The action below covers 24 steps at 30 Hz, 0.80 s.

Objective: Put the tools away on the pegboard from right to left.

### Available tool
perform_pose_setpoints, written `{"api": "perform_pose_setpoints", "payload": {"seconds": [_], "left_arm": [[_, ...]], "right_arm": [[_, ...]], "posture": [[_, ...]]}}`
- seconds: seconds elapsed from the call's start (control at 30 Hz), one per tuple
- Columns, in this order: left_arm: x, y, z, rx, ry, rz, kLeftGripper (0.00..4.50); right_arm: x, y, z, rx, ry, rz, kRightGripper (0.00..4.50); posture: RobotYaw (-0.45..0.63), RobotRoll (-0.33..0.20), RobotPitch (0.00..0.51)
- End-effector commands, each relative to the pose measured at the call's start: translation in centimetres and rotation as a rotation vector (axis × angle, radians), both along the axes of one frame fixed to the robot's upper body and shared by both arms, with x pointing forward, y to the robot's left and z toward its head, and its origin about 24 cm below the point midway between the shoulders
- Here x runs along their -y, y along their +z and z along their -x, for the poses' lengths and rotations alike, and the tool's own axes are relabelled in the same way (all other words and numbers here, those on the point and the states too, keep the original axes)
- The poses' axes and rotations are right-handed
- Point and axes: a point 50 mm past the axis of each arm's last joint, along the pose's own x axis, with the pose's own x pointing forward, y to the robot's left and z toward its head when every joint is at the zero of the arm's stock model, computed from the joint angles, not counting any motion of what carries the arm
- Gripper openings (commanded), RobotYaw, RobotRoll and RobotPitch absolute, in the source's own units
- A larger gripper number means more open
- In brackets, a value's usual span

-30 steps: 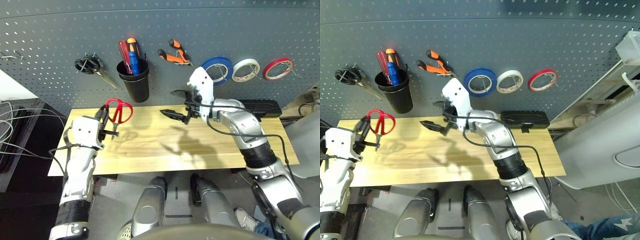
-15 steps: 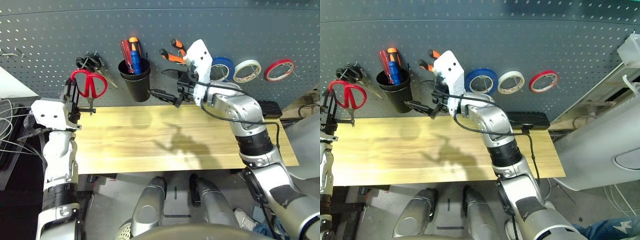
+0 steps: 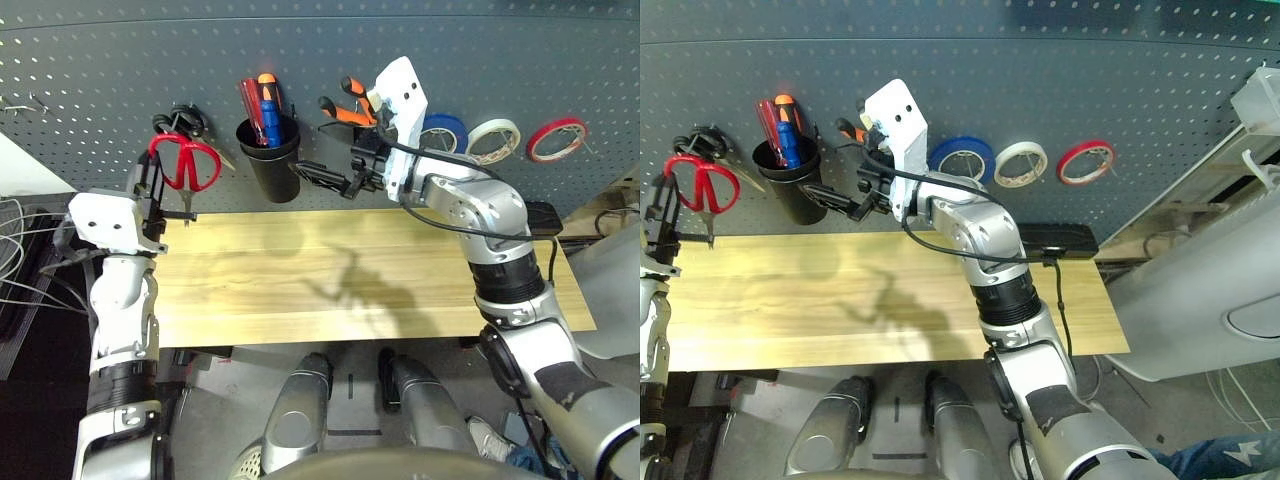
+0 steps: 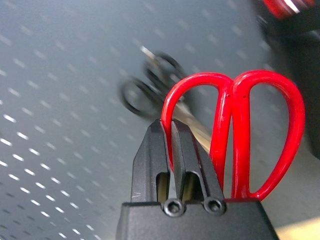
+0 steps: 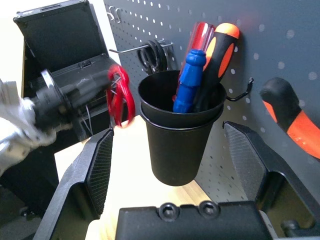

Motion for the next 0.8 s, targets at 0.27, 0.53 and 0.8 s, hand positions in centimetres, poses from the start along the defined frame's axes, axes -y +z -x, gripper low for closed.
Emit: {"api": "perform_pose_setpoints", "payload": {"seconds": [0.27,0.53,0.8], "left_arm": [[1.1,1.8,1.1,0.118,-0.033,-0.059,0.03],[-0.5,3.2,1.0,0.176,0.039,-0.057,0.03],[-1.6,3.9,-0.3,0.168,0.064,-0.036,0.03]], "right_arm": [[-0.2,0.0,0.5,-0.001,0.034,0.018,4.50],[-0.2,-0.1,0.4,0.004,0.030,0.019,4.50],[-0.2,-0.1,0.3,0.003,0.020,0.015,4.50]], "posture": [[0.15,0.000,0.184],[0.16,0.000,0.179],[0.15,0.000,0.182]]}}
